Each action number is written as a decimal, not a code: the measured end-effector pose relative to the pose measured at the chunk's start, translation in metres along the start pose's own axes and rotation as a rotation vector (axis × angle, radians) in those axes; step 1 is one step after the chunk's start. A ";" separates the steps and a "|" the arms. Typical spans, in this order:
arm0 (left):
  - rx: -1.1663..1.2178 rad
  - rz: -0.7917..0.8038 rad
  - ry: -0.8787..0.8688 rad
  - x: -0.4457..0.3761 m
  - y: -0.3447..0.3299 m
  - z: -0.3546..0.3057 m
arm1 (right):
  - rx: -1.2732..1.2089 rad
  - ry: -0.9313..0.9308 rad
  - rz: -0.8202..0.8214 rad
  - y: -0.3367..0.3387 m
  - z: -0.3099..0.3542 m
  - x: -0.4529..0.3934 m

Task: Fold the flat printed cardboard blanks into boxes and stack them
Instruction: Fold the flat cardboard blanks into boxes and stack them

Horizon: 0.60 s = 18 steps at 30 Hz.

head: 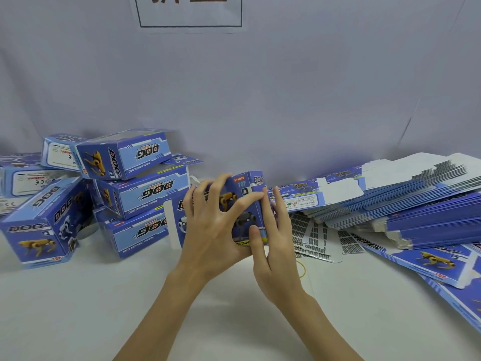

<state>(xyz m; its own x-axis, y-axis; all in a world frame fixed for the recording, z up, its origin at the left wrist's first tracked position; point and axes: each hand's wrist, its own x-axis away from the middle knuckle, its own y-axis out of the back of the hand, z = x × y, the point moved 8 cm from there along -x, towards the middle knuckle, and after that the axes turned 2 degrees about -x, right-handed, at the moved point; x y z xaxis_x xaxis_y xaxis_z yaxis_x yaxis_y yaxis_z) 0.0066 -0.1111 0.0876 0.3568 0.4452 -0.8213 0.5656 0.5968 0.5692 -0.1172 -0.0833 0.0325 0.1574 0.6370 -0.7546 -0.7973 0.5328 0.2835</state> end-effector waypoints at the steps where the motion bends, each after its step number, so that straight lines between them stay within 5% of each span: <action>1: 0.003 -0.007 -0.006 -0.001 0.000 0.000 | -0.015 -0.006 -0.001 0.000 0.000 0.000; 15: -0.002 -0.012 -0.029 0.000 -0.002 0.002 | -0.081 0.005 0.023 0.007 0.004 -0.002; 18: 0.027 -0.080 -0.024 -0.001 0.004 0.005 | -0.497 -0.192 0.010 0.011 -0.005 -0.008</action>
<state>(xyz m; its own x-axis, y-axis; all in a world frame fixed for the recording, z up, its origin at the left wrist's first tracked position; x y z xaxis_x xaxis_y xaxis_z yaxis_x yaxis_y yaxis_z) 0.0122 -0.1127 0.0905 0.3271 0.3810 -0.8648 0.6124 0.6115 0.5011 -0.1307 -0.0856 0.0387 0.2152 0.7560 -0.6181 -0.9719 0.2275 -0.0601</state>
